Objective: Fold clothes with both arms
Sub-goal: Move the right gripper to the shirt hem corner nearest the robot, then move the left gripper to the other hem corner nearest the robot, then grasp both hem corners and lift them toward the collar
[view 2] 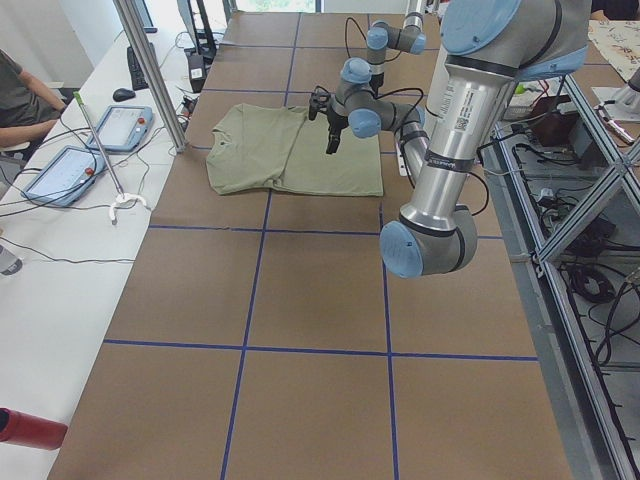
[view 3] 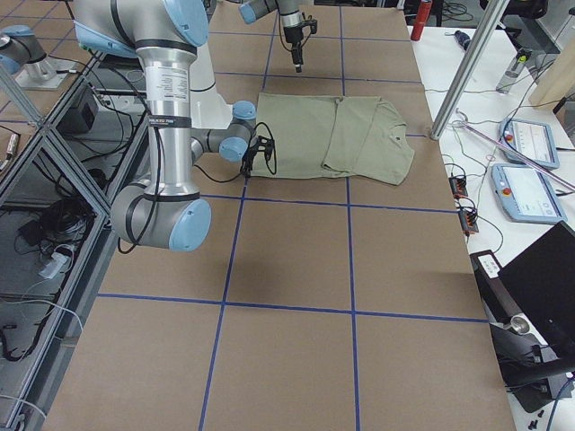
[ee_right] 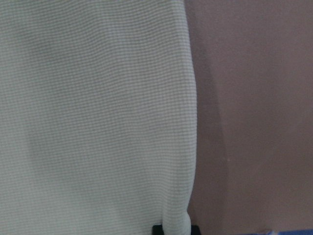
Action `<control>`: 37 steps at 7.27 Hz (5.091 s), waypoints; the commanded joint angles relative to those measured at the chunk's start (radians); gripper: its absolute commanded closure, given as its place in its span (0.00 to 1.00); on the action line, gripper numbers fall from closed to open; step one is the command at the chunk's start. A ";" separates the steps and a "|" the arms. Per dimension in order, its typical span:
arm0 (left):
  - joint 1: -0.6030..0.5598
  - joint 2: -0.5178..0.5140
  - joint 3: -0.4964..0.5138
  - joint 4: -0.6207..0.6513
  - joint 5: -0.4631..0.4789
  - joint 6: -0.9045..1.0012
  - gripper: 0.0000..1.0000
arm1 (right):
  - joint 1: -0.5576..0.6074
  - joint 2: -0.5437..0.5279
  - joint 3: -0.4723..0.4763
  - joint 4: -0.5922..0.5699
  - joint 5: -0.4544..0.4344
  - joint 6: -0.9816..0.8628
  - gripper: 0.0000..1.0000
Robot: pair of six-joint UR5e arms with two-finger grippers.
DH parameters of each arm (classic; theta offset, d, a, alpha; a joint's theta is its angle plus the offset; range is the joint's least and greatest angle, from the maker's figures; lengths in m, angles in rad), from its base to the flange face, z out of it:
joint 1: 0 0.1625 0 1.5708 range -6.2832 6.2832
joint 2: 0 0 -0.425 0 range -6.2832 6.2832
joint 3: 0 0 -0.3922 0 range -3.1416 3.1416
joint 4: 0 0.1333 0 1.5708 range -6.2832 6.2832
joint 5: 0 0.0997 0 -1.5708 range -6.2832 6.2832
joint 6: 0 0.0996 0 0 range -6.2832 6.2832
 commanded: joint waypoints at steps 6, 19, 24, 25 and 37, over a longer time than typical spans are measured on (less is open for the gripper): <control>0.171 0.076 0.018 0.000 0.043 -0.248 0.01 | 0.005 0.005 0.102 0.008 -0.014 0.037 1.00; 0.343 0.225 0.099 -0.187 0.166 -0.387 0.03 | 0.080 0.000 0.116 0.008 0.000 0.041 1.00; 0.357 0.186 0.104 -0.093 0.160 -0.384 0.08 | 0.083 0.003 0.116 0.008 0.002 0.041 1.00; 0.359 0.187 0.104 -0.089 0.160 -0.382 0.13 | 0.083 0.002 0.116 0.008 0.002 0.040 1.00; 0.354 0.117 0.101 0.003 0.155 -0.388 1.00 | 0.106 0.000 0.123 0.006 0.003 0.040 1.00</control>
